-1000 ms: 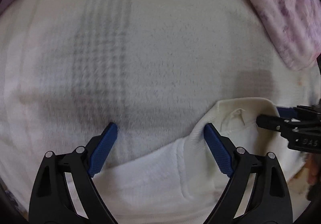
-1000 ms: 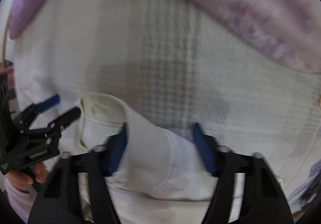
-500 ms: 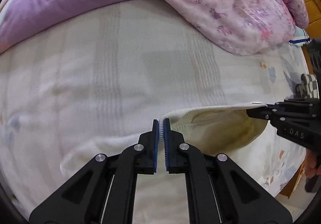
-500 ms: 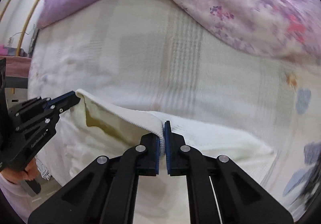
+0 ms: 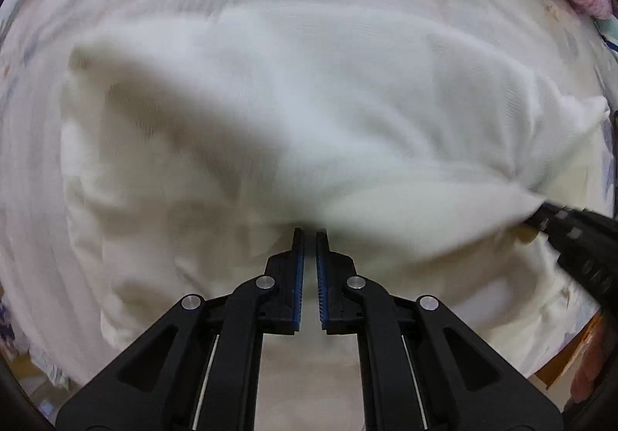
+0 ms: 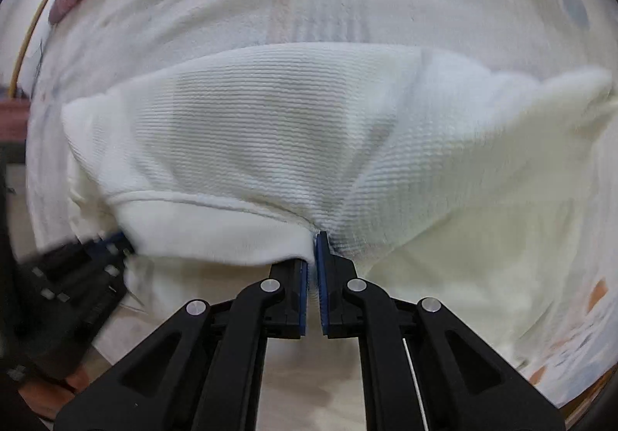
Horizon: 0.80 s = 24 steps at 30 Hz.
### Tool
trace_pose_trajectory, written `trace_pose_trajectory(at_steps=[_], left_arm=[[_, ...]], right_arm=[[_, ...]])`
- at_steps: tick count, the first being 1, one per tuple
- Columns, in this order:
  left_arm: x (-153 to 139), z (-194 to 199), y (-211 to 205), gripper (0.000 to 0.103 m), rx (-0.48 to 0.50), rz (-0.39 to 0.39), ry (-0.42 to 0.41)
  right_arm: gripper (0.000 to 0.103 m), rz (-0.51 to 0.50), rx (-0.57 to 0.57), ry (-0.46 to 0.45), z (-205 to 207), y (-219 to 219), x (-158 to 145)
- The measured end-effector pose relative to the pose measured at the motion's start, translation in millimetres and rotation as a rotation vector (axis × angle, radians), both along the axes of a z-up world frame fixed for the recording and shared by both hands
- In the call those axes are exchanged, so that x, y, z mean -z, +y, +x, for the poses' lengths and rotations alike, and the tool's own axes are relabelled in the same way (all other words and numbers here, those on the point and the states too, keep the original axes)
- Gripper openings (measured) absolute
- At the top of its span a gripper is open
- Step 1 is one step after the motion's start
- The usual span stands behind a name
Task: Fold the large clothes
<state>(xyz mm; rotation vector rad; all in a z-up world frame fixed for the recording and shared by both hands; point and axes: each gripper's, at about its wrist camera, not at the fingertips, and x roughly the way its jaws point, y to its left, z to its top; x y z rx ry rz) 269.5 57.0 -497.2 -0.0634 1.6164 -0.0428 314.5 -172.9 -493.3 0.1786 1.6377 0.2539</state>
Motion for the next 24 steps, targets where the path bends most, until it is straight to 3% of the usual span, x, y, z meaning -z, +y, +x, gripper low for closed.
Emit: trace_pose_trajectory(at_steps=[2, 3, 5, 9, 10, 12, 13, 14, 15, 16, 17, 18, 19, 20, 23, 24], left_arm=[[-19, -7, 8, 0.025, 0.013, -0.055, -0.002], [-30, -9, 13, 0.041, 0.018, -0.066, -0.019], [-67, -10, 28, 0.045, 0.035, -0.101, -0.105], [-105, 22, 58, 0.054, 0.019, -0.103, -0.265], [-105, 36, 64, 0.054, 0.016, -0.086, -0.298], [-93, 72, 74, 0.053, 0.019, 0.002, -0.325], [-83, 89, 76, 0.053, 0.02, 0.033, -0.344], [-72, 102, 79, 0.053, 0.017, 0.046, -0.357], [-52, 116, 83, 0.05, 0.009, 0.071, -0.321], [-28, 128, 90, 0.034, -0.01, 0.108, -0.246], [0, 132, 101, 0.024, -0.042, 0.157, -0.145], [9, 126, 112, 0.015, -0.066, 0.185, -0.101], [11, 115, 120, 0.015, -0.105, 0.174, -0.098], [3, 96, 127, 0.015, -0.167, 0.142, -0.155], [10, 61, 128, 0.015, -0.228, 0.147, -0.184], [12, 57, 126, 0.015, -0.236, 0.159, -0.212]], right_arm=[[0.02, 0.045, 0.004, 0.034, 2, -4, -10], [0.025, 0.069, -0.005, 0.056, 4, -7, -17], [0.077, 0.073, -0.011, 0.057, 7, -15, -33], [0.08, 0.085, 0.036, -0.078, 26, -55, -75], [0.079, 0.052, 0.059, -0.128, 39, -66, -80], [0.053, -0.043, 0.059, -0.19, 65, -80, -76], [0.034, -0.062, 0.06, -0.194, 79, -84, -69], [0.021, -0.071, 0.076, -0.185, 94, -89, -58], [0.017, -0.093, 0.099, -0.148, 112, -96, -39], [0.013, -0.125, 0.107, -0.109, 121, -101, -23], [0.006, -0.169, 0.102, -0.07, 126, -101, -7], [0.003, -0.246, 0.098, -0.021, 123, -106, 7], [0.001, -0.265, 0.107, 0.011, 116, -112, 12], [0.0, -0.235, 0.133, 0.023, 103, -118, 13], [0.0, -0.182, 0.21, 0.026, 64, -131, 29], [0.0, -0.141, 0.272, -0.013, 58, -138, 33]])
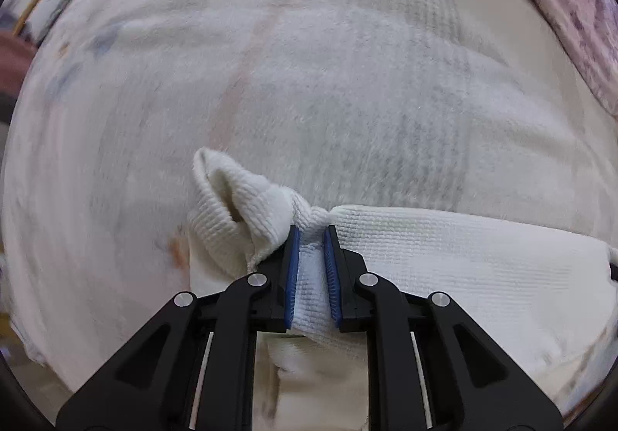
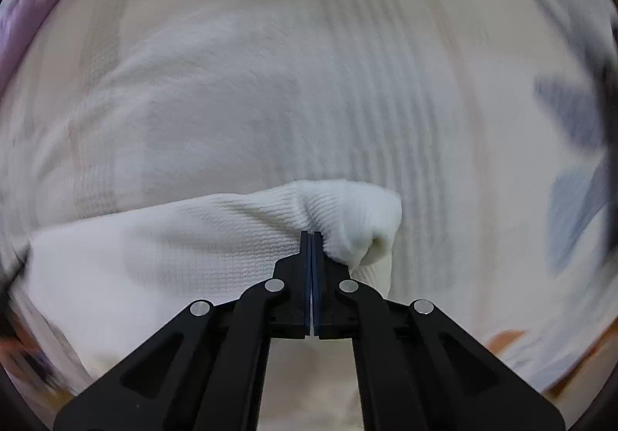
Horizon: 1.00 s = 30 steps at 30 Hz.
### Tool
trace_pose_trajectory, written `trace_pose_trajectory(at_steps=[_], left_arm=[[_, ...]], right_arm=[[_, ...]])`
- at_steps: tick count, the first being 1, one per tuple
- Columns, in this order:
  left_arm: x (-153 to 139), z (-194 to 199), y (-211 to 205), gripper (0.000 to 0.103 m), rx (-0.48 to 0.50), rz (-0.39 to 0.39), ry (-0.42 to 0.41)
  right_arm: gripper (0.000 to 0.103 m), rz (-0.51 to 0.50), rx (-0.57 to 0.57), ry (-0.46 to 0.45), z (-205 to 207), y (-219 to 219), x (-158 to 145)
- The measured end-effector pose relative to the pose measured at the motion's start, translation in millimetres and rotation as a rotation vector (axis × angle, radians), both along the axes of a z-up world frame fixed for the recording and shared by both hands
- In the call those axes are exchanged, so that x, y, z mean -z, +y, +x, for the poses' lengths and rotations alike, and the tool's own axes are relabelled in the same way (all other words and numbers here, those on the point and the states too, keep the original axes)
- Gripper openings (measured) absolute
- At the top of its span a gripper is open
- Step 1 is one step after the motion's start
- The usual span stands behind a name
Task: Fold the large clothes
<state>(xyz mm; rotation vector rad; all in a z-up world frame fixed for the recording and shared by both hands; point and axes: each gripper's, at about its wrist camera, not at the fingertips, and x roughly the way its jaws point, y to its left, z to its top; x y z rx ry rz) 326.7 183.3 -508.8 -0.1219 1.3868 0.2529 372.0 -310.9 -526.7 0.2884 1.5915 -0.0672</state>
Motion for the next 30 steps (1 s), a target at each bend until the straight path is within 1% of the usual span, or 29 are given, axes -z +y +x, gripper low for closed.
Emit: trace_pose_trajectory(at_steps=[1, 2, 3, 4, 5, 6, 7, 8, 9, 11, 12, 13, 14, 15, 16, 17, 18, 19, 20, 21, 22, 23, 24, 25, 26, 27, 28, 29, 30], left_arm=[[3, 0, -4, 0.015, 0.008, 0.036, -0.012], [3, 2, -9, 0.015, 0.022, 0.066, -0.007], [-2, 8, -17, 0.015, 0.059, 0.12, 0.018], [-7, 9, -24, 0.015, 0.081, 0.145, 0.034], [-18, 8, -30, 0.016, 0.099, 0.15, 0.035], [-28, 4, -36, 0.019, 0.107, 0.136, 0.016], [-38, 0, -42, 0.025, 0.112, 0.112, -0.007], [-49, -7, -51, 0.029, 0.117, 0.061, -0.034], [-49, -12, -62, 0.033, 0.118, 0.016, -0.044], [-41, -20, -80, 0.033, 0.108, -0.057, -0.028], [-24, -25, -88, 0.033, 0.097, -0.095, 0.005], [-1, -30, -92, 0.033, 0.09, -0.091, 0.027], [8, -34, -91, 0.033, 0.096, -0.079, 0.0], [6, -37, -93, 0.033, 0.109, -0.06, -0.015], [0, -34, -93, 0.033, 0.097, -0.06, 0.021], [-6, -34, -93, 0.033, 0.084, -0.075, 0.042], [-16, -36, -91, 0.034, 0.068, -0.116, 0.037], [-19, -39, -92, 0.036, 0.059, -0.133, 0.03], [-16, -41, -92, 0.039, 0.054, -0.146, 0.032], [-2, -43, -94, 0.042, 0.058, -0.145, 0.048], [6, -47, -95, 0.042, 0.066, -0.137, 0.033], [8, -48, -98, 0.042, 0.078, -0.124, 0.015], [2, -47, -100, 0.042, 0.088, -0.112, 0.028], [-3, -47, -102, 0.043, 0.096, -0.111, 0.038], [-12, -49, -103, 0.043, 0.111, -0.113, 0.028], [-17, -50, -104, 0.044, 0.115, -0.108, 0.021], [-22, -53, -104, 0.049, 0.114, -0.108, 0.02], [-25, -55, -104, 0.052, 0.108, -0.124, 0.02], [-27, -58, -105, 0.06, 0.101, -0.131, 0.021]], right_arm=[[0.0, 0.027, 0.042, -0.02, -2, -5, 2], [0.0, 0.046, 0.079, -0.024, -3, -9, 3], [0.0, 0.049, 0.102, -0.017, -2, -9, 1], [0.0, 0.018, 0.098, -0.01, -1, -4, -7], [0.006, -0.007, 0.078, -0.018, -2, 2, -18], [0.006, 0.004, 0.065, -0.038, -3, 5, -29], [0.006, 0.049, 0.054, -0.075, -8, 19, -43], [0.006, 0.097, 0.036, -0.091, -13, 36, -51], [0.006, 0.145, 0.014, -0.088, -17, 55, -54], [0.005, 0.224, -0.024, -0.067, -26, 89, -48], [0.005, 0.207, -0.072, -0.033, -30, 109, -34], [0.003, 0.168, -0.101, -0.001, -30, 117, -18], [0.002, 0.143, -0.099, 0.018, -36, 124, 3], [0.002, 0.149, -0.045, 0.002, -39, 120, 6], [0.002, 0.15, -0.026, 0.023, -38, 119, 1], [0.004, 0.15, -0.032, 0.043, -39, 120, -8], [0.004, 0.174, -0.047, 0.032, -42, 124, -19], [0.004, 0.191, -0.066, 0.024, -45, 129, -23], [0.004, 0.175, -0.098, 0.021, -47, 135, -21], [0.003, 0.125, -0.145, 0.036, -51, 143, -5], [0.001, 0.117, -0.145, 0.048, -54, 146, 11], [0.001, 0.134, -0.11, 0.048, -53, 142, 21], [0.001, 0.153, -0.072, 0.073, -49, 139, 20], [0.001, 0.163, -0.064, 0.083, -44, 139, 16], [0.006, 0.172, -0.068, 0.071, -42, 138, 9], [0.006, 0.18, -0.073, 0.051, -41, 137, 0], [0.008, 0.184, -0.08, 0.042, -39, 136, -5], [0.018, 0.197, -0.088, 0.034, -38, 134, -10], [0.026, 0.211, -0.091, 0.025, -38, 132, -17]])
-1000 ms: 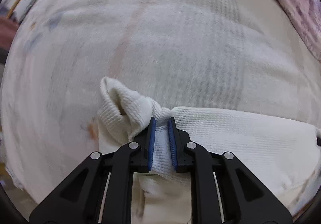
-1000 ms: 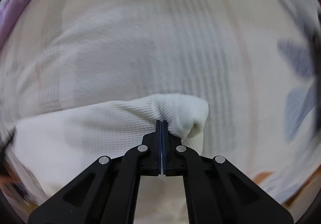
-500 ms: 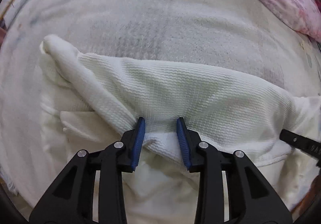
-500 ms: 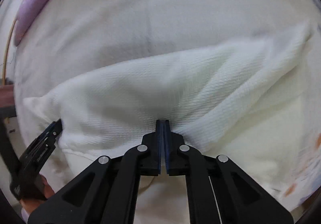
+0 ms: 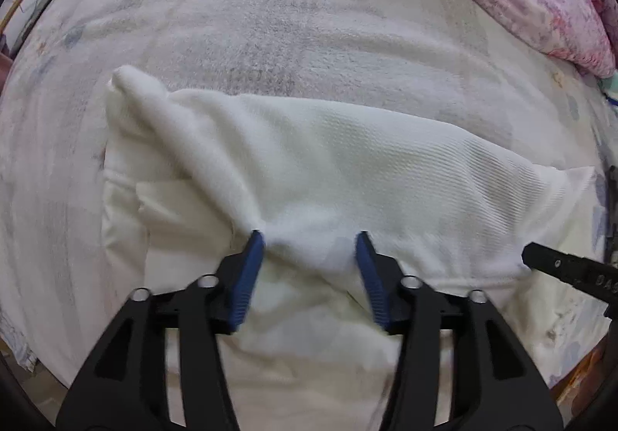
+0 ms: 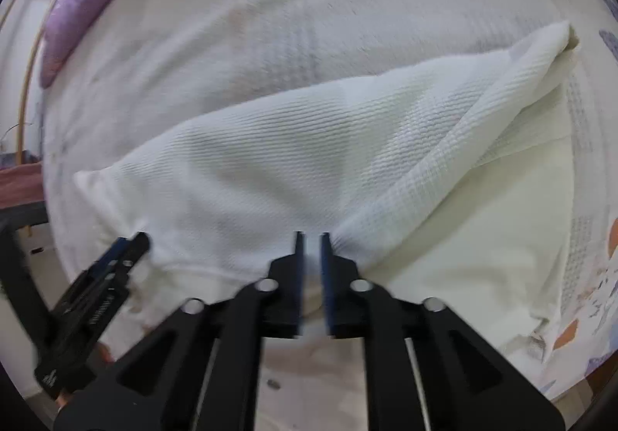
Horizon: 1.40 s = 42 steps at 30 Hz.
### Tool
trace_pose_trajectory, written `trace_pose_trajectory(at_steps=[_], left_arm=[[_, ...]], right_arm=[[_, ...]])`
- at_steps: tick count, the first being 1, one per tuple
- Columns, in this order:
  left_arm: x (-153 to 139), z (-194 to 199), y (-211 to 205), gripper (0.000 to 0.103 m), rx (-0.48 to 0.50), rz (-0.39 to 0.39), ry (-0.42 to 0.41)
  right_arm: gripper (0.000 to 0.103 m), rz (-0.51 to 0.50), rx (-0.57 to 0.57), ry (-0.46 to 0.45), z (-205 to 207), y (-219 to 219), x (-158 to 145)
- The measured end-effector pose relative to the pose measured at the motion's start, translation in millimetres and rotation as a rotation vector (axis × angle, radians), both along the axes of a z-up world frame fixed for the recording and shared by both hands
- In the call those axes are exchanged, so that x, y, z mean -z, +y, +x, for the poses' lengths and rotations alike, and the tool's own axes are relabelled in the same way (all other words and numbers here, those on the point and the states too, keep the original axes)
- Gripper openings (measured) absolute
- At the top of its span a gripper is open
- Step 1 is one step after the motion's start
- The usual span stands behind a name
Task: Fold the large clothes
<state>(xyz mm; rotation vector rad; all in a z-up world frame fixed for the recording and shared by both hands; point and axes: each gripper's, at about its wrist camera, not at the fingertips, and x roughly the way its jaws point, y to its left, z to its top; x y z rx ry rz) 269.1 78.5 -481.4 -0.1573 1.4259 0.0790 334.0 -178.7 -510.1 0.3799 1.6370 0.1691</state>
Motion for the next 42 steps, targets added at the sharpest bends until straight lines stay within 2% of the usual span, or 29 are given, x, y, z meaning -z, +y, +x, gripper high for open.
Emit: trace_pose_trajectory(at_steps=[1, 2, 3, 4, 6, 8, 13, 16, 19, 21, 22, 23, 25, 27, 30, 31, 33, 36, 38, 40, 42], left_arm=[[-4, 0, -2, 0.069, -0.006, 0.006, 0.006], [-6, -1, -4, 0.074, -0.011, 0.014, 0.011], [-9, -3, -5, 0.076, -0.015, 0.02, 0.01], [-12, -2, -6, 0.076, -0.012, 0.024, 0.008], [-16, 2, -7, 0.077, -0.002, 0.047, 0.015], [-19, 8, -8, 0.078, 0.002, 0.051, 0.009], [-42, -1, 22, 0.082, 0.006, 0.053, -0.008], [-52, 22, 39, 0.083, 0.004, 0.063, -0.031], [-61, 50, 60, 0.083, 0.019, 0.092, -0.052], [-66, 72, 78, 0.083, 0.032, 0.118, -0.071], [-66, 84, 87, 0.083, 0.033, 0.137, -0.074], [-64, 97, 99, 0.083, 0.033, 0.161, -0.069], [-56, 112, 116, 0.083, 0.029, 0.169, -0.055], [-36, 126, 136, 0.082, 0.023, 0.152, 0.006], [7, 131, 157, 0.06, 0.022, 0.119, 0.164], [17, 126, 162, 0.059, 0.017, 0.1, 0.205], [22, 111, 170, 0.059, 0.006, 0.054, 0.21], [17, 92, 175, 0.059, 0.007, -0.005, 0.194], [19, 83, 181, 0.061, -0.01, -0.047, 0.195], [22, 79, 189, 0.072, -0.033, -0.078, 0.184], [28, 78, 198, 0.078, -0.057, -0.126, 0.191]], right_arm=[[0.053, 0.002, 0.004, -0.016, -1, 0, -6], [0.081, -0.008, 0.011, -0.042, -3, -1, -14], [0.087, -0.048, 0.017, -0.098, -4, -4, -25], [0.088, -0.086, 0.006, -0.129, -11, -6, -37], [0.088, -0.14, -0.048, -0.138, -10, 5, -48], [0.088, -0.128, -0.044, -0.136, -16, 5, -53], [0.088, -0.124, 0.006, -0.13, -9, -39, -64], [0.088, -0.137, 0.043, -0.141, 7, -73, -75], [0.087, -0.193, 0.022, -0.152, 34, -99, -81], [0.068, -0.309, 0.013, -0.167, 56, -118, -84], [0.048, -0.362, 0.016, -0.155, 66, -126, -82], [0.044, -0.369, 0.022, -0.137, 74, -135, -79], [0.044, -0.339, 0.029, -0.083, 91, -148, -65], [0.043, -0.369, 0.011, -0.034, 104, -155, -46], [0.04, -0.339, -0.045, 0.069, 114, -156, -9], [0.033, -0.336, -0.057, 0.108, 113, -156, 1], [0.03, -0.349, -0.081, 0.173, 103, -158, 15], [0.03, -0.355, -0.111, 0.181, 81, -155, 19], [0.033, -0.344, -0.092, 0.181, 75, -156, 20], [0.033, -0.321, -0.047, 0.181, 74, -159, 20], [0.033, -0.258, 0.014, 0.177, 74, -165, 16]])
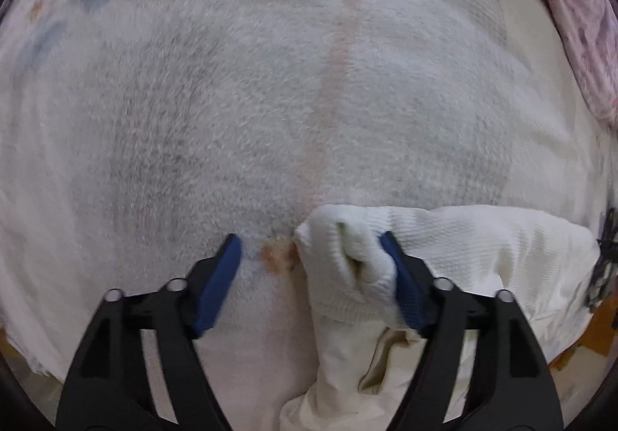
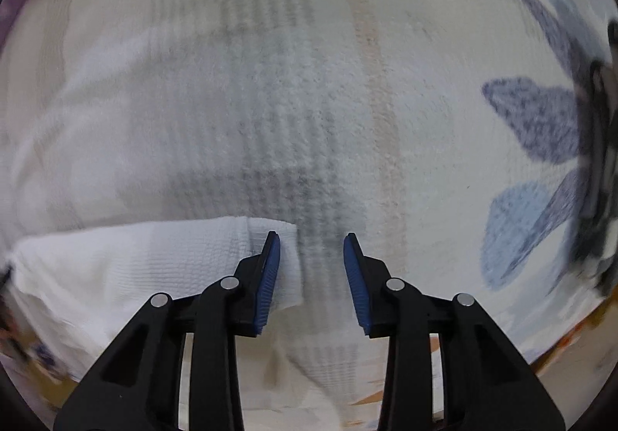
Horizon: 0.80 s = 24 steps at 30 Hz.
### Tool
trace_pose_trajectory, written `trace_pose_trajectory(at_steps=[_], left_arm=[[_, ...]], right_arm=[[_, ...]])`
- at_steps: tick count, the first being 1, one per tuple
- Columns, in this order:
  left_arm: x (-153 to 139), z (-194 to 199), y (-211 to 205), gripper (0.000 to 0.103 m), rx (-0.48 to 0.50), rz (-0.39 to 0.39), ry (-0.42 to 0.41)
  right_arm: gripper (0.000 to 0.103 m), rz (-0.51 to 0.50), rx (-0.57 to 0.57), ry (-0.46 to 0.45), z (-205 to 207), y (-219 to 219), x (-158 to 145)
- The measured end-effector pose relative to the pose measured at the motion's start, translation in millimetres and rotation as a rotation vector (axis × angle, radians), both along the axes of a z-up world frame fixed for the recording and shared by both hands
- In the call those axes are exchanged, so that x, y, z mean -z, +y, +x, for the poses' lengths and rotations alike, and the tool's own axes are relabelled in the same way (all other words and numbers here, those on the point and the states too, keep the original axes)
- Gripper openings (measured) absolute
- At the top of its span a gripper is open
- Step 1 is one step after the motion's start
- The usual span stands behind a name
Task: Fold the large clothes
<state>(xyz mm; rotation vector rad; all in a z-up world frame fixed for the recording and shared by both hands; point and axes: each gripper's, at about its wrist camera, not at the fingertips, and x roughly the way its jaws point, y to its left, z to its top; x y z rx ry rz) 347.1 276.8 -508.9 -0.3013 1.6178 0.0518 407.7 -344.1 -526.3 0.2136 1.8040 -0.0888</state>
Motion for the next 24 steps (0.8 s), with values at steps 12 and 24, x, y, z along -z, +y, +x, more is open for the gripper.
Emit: trace_pose_trajectory(at_steps=[12, 24], left_arm=[[6, 10, 26, 0.055, -0.023, -0.148, -0.057], [7, 10, 39, 0.027, -0.092, -0.21, -0.098]], right_arm=[[0.033, 0.213, 0.2, -0.027, 6, -36, 2], [0.045, 0.352, 0.331, -0.016, 2, -46, 7]])
